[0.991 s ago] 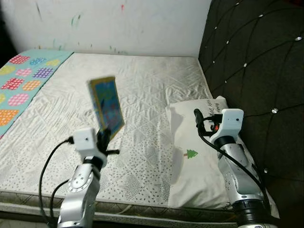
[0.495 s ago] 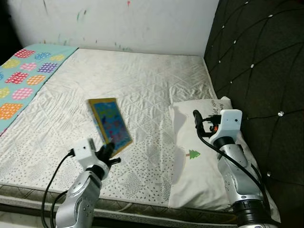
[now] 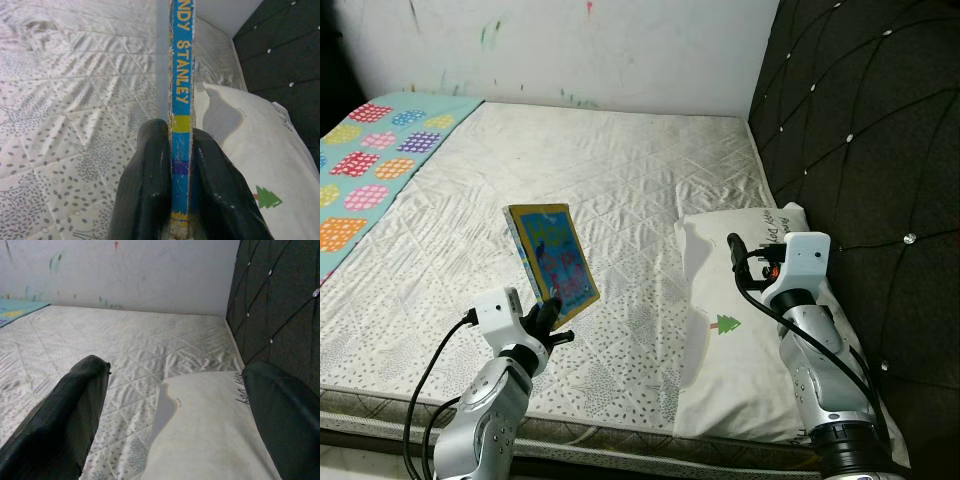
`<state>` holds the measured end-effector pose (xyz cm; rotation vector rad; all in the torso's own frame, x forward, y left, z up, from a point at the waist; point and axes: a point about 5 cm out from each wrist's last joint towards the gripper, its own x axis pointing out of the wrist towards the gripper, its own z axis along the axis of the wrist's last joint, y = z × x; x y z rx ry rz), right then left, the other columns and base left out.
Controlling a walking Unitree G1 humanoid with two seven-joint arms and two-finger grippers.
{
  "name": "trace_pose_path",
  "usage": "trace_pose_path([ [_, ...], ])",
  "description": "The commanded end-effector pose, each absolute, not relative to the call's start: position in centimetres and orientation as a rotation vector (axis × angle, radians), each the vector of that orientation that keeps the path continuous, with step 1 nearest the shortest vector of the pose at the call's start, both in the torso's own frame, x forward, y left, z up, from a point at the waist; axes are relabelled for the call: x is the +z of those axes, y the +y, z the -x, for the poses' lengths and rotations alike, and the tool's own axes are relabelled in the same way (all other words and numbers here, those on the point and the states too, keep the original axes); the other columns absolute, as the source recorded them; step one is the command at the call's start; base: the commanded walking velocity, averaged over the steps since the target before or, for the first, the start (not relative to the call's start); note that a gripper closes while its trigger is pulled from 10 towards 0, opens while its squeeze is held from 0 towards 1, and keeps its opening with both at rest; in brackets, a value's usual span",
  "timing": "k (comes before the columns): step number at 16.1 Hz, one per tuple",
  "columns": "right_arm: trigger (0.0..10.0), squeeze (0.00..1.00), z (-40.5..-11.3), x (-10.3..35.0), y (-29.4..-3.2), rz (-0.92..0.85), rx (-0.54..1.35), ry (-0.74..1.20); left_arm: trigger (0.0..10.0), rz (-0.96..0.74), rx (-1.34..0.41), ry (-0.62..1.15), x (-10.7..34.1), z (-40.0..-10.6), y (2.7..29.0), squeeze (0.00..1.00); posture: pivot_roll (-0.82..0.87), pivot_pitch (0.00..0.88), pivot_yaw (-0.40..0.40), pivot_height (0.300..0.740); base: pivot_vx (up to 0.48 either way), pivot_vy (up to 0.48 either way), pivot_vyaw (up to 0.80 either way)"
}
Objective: Clean up the room
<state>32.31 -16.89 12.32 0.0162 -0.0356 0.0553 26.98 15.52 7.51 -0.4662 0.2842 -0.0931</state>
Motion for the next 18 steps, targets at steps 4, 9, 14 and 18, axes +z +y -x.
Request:
trace_pose_path([
  [4, 10.0, 0.0, -32.4, 12.4, -17.0, -0.007, 0.055, -0.036, 10.0, 0.434, -0.144, 0.239, 8.6, -27.2, 14.8, 0.0, -0.05, 0.044, 0.004, 0.74, 0.0, 0.0, 0.0],
  [9, 10.0, 0.0, -32.5, 12.0, -16.6, 0.0, 0.085, -0.006, 10.0, 0.294, -0.151, 0.243, 8.8, -27.4, 15.2, 0.0, -0.04, 0.035, -0.006, 0.74, 0.0, 0.0, 0.0],
  [14, 10.0, 0.0, -32.8, 12.0, -16.6, 0.009, 0.097, -0.001, 10.0, 0.165, -0.295, 0.272, 9.6, -27.5, 16.0, 0.0, -0.03, 0.032, -0.005, 0.74, 0.0, 0.0, 0.0],
  [18, 10.0, 0.0, -32.4, 11.7, -16.3, 0.014, 0.106, 0.003, 10.0, 0.235, -0.396, 0.33, 9.5, -27.1, 14.1, 0.0, -0.04, 0.028, -0.006, 0.74, 0.0, 0.0, 0.0],
])
